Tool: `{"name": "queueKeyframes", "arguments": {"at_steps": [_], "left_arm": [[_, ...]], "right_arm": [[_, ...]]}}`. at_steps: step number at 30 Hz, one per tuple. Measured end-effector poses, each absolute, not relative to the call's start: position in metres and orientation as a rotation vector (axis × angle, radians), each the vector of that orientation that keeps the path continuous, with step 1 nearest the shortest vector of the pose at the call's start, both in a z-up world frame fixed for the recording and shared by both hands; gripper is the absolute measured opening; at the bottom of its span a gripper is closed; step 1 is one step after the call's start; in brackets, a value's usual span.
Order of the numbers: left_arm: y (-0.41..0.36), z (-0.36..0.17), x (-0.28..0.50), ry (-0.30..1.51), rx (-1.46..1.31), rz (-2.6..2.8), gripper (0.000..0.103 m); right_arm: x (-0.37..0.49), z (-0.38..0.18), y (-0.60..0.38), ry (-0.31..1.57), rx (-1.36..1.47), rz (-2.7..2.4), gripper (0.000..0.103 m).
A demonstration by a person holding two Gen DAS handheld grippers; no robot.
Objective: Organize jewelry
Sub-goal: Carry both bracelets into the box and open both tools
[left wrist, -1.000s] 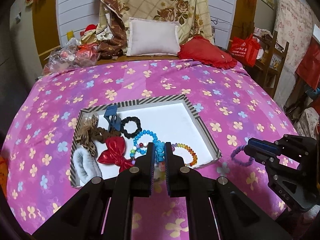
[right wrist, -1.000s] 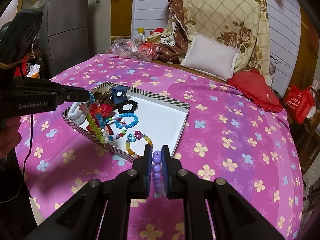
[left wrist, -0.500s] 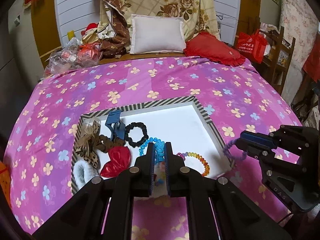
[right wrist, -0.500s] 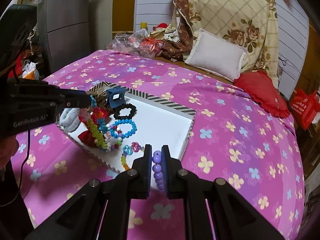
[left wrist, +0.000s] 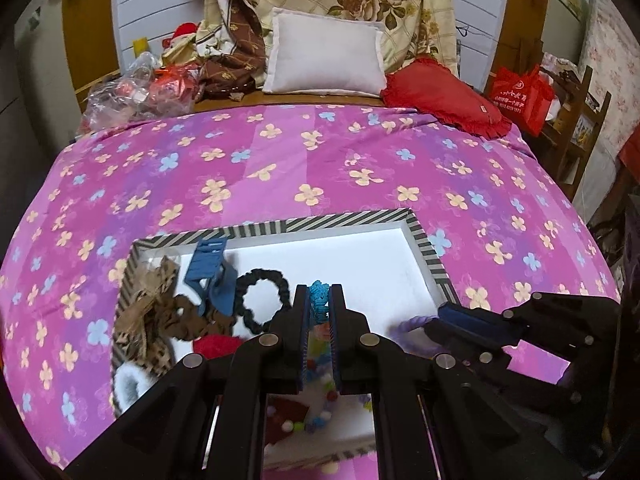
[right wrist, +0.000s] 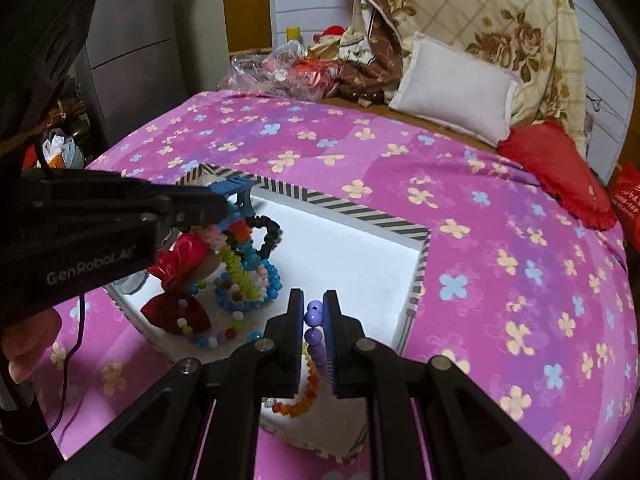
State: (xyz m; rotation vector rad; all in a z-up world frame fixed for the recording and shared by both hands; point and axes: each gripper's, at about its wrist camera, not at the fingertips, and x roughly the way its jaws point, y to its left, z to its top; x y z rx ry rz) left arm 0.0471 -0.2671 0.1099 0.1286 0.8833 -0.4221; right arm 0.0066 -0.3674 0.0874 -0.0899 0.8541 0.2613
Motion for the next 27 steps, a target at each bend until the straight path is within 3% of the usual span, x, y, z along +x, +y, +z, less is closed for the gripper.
{"name": "queueKeyframes", "arguments": {"at_steps": [23,27], "left_arm": [[-0.29,0.047,0.128,1.002,0.08,-0.35,0.005],[-0.287,0.049,0.127,1.004,0.047,-0.365,0.008]], "right_arm": [[0.081,0.033,-0.407,0.902,-0.058,0.15,0.009],[0.076,0.035,-0.409,0.887,-0.027,0.142,0.029]]}}
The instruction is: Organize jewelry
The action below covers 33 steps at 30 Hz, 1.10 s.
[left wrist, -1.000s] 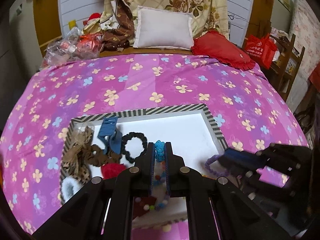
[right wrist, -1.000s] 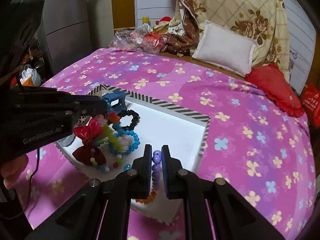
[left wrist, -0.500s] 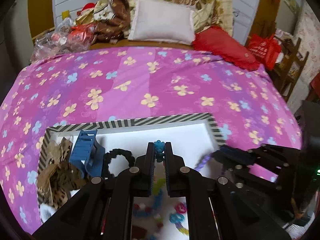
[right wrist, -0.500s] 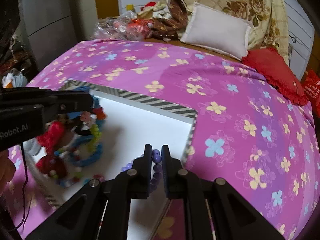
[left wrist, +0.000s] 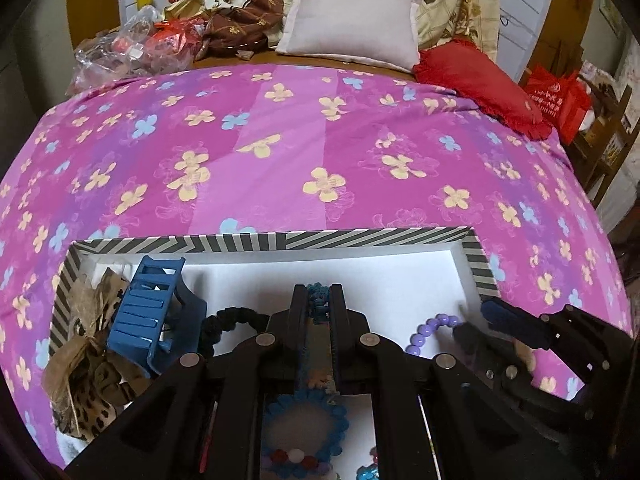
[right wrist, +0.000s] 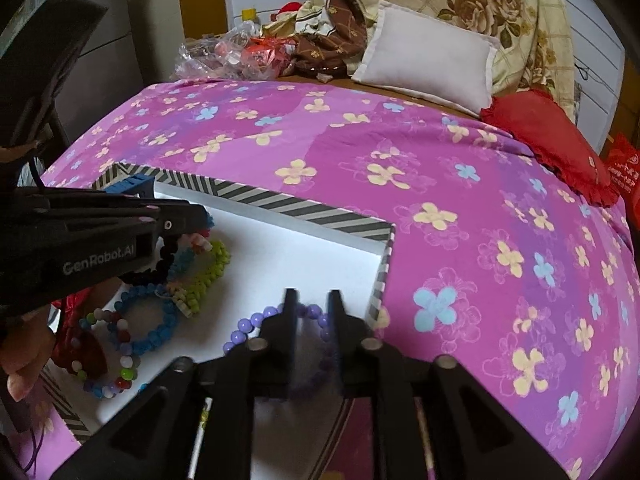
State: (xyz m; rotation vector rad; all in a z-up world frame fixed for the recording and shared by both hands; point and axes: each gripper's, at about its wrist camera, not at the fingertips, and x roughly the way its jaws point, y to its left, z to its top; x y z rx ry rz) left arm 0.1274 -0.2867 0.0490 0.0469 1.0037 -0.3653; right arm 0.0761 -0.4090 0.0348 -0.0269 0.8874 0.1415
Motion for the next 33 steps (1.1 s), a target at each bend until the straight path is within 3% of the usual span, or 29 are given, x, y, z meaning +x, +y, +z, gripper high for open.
{"name": "queueKeyframes", "arguments": {"at_steps": [1,3,5,9,33], "left_arm": [[-0.286,0.05,0.127,1.008,0.037,-0.37,0.01],[-0.284,0.052,0.125,1.011,0.021,-0.374,0.026],[-0.281,0.055,0.12,1.008,0.015,-0.372,0.033],[-0.277,0.061,0.107,1.003,0.019,-0.374,0.035],[-0.217,0.096,-0.03,0.821,0.056,-0.253,0.035]], "right_arm": [[0.074,0.036,-0.411,0.881,-0.009,0.141,0.032],[0.068,0.04,-0.413,0.873,0.007,0.141,0.032],[0.059,0.043,-0.413,0.865,0.014,0.145,0.034],[0.043,0.047,-0.408,0.865,0.015,0.154,0.045],[-0.072,0.086,-0.382,0.783,0.153,0.104,0.07]]}}
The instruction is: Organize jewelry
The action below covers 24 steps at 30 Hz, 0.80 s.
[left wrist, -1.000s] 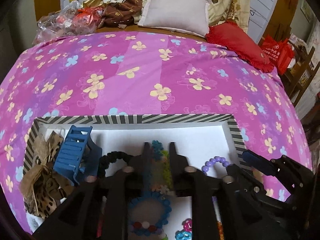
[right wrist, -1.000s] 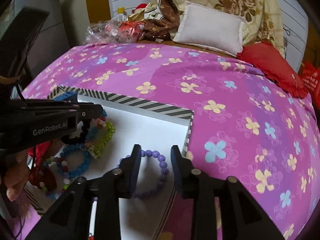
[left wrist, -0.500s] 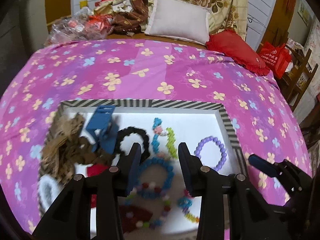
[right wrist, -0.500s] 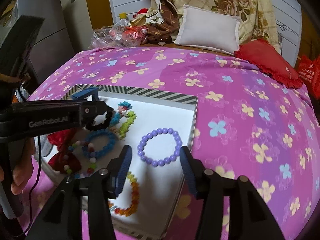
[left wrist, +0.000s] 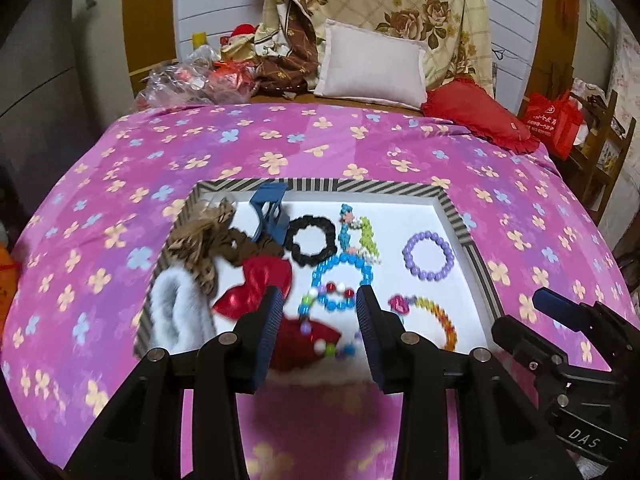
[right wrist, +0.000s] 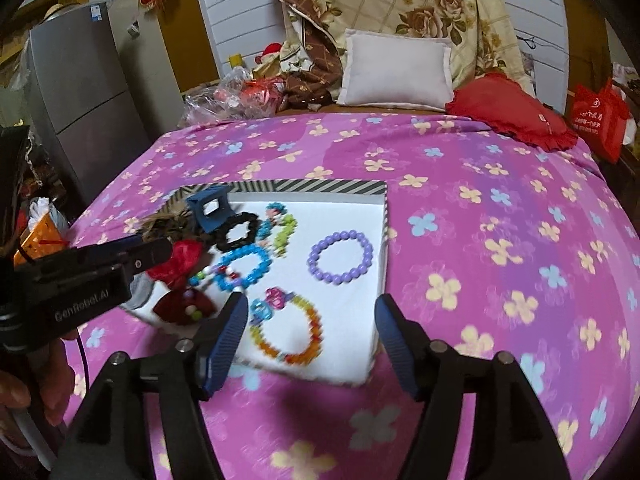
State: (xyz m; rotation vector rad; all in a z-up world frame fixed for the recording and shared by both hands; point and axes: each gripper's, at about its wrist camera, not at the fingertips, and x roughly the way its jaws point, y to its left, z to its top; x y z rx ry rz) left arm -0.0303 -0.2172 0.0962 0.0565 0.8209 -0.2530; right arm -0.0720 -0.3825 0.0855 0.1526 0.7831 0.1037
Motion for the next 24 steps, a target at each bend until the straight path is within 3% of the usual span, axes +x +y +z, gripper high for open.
{"name": "queueKeyframes", "arguments": {"at_steps": [24], "left_arm": [[-0.171,0.111,-0.112,0.726,0.055,-0.159,0.035]], "right_arm": [[-0.135,0.105,-0.329,0.731,0.138,0.123,0.076]]}}
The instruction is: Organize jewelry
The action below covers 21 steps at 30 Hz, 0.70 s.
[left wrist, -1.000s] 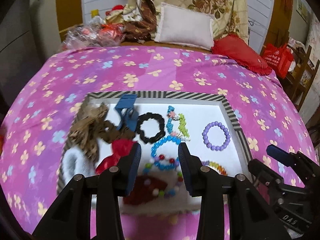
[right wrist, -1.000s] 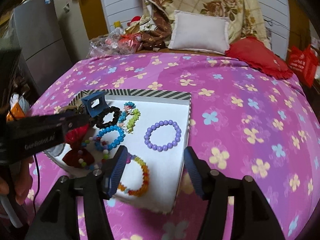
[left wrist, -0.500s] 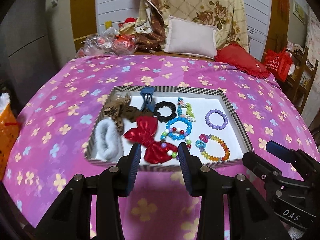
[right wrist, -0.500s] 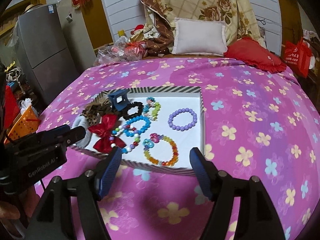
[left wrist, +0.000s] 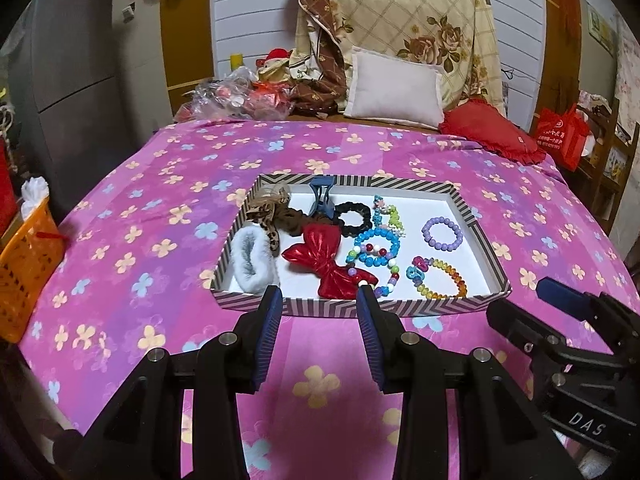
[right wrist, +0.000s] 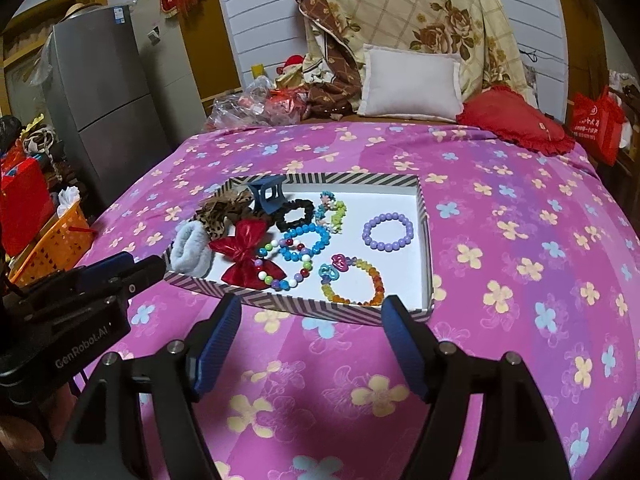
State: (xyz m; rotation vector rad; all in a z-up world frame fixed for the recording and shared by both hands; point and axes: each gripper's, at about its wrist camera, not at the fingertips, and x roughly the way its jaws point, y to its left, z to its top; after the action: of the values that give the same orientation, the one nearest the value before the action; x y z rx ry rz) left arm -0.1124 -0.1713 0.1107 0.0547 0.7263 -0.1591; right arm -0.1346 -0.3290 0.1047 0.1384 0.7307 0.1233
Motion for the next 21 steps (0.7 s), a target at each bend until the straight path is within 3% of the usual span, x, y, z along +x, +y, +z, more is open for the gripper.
{"name": "queueKeyframes", "arguments": {"at_steps": [21], "left_arm": [[-0.166,0.113,-0.127,0.714,0.058,-0.152,0.034]], "right_arm": [[-0.142,0.109,-0.325,0.731,0.12,0.128,0.077]]}}
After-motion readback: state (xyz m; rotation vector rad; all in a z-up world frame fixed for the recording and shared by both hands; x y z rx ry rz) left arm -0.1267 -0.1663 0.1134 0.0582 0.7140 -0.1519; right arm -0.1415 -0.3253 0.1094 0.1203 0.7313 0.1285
